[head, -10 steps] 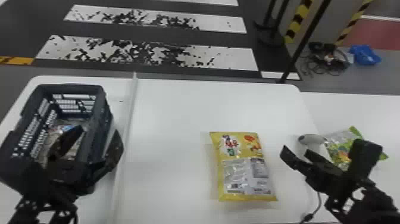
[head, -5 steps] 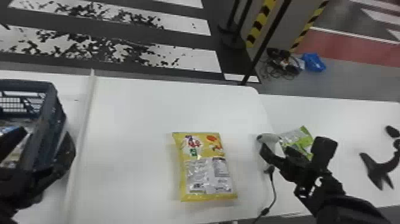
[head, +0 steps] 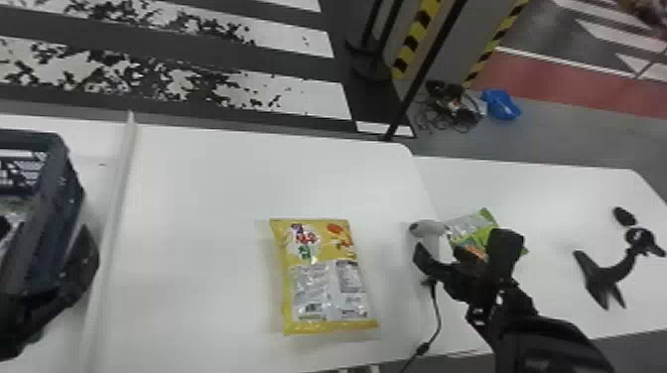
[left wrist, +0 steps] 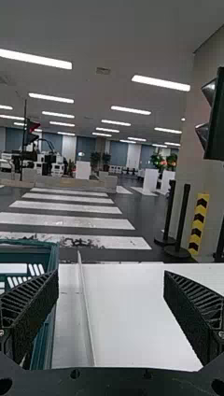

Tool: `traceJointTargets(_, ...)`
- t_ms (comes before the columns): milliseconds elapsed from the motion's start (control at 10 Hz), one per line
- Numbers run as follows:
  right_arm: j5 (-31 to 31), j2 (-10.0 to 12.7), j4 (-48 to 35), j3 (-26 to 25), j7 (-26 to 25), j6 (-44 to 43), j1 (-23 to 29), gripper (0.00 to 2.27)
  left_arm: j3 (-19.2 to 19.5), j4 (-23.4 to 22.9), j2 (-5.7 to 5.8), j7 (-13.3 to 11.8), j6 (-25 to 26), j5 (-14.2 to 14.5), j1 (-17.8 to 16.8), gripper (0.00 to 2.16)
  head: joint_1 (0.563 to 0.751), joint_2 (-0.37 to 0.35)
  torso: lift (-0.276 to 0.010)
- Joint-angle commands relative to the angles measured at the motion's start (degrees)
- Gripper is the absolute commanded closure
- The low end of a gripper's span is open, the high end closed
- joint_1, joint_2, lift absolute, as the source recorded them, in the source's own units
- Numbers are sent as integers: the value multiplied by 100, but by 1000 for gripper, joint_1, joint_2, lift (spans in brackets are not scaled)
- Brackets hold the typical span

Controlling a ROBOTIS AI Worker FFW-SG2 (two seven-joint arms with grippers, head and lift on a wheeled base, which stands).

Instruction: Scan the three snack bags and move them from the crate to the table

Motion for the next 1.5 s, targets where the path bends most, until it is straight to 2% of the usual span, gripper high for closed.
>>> traceJointTargets(0,104,-20,225,70,94,107,-153,184,-4,8,0,0,18,-5,0,29,695,-319,-62)
traceJointTargets(100,148,-29,384,88,156,230,-259,508,-13,8,18,0,18,-14,0,29,695,-314,-62)
traceJointTargets(300,184,-64,524,106,217,617,-382,2071,-22,-1,26,0,18,-14,0,29,695,-310,-62)
traceJointTargets(700,113,-29,384,79,331,160,-197,2135,-48,-9,26,-9,18,-31,0,29,695,-314,-62)
traceJointTargets(900,-309,129,-601,-88,252,195,506,2135,-92,26,26,0,18,-31,-18,29,695,-313,-62)
traceJointTargets(1200,-1108,639,-2121,-299,340,230,1798,2135,-136,70,44,-9,18,-31,-79,29,695,-290,-62)
traceJointTargets(1400,-1311,771,-2763,-141,577,652,2167,2135,-136,70,18,35,-18,-31,-53,29,695,-258,-62)
